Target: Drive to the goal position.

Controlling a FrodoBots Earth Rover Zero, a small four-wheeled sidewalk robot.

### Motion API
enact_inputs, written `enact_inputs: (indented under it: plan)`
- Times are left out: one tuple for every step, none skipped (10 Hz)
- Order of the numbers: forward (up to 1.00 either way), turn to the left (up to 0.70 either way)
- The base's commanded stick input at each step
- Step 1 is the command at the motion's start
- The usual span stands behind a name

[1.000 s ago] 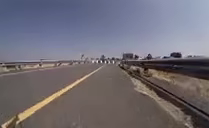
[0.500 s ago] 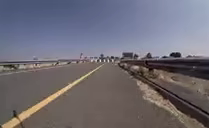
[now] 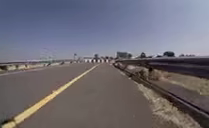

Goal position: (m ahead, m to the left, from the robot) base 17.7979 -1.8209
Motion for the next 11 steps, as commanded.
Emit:
enact_inputs:
  plan:
    - [1.00,0.00]
    - [1.00,0.00]
    - [1.00,0.00]
    - [1.00,0.00]
    - [1.00,0.00]
    - [1.00,0.00]
    - [1.00,0.00]
    - [1.00,0.00]
    - [1.00,0.00]
    - [1.00,0.00]
    - [1.00,0.00]
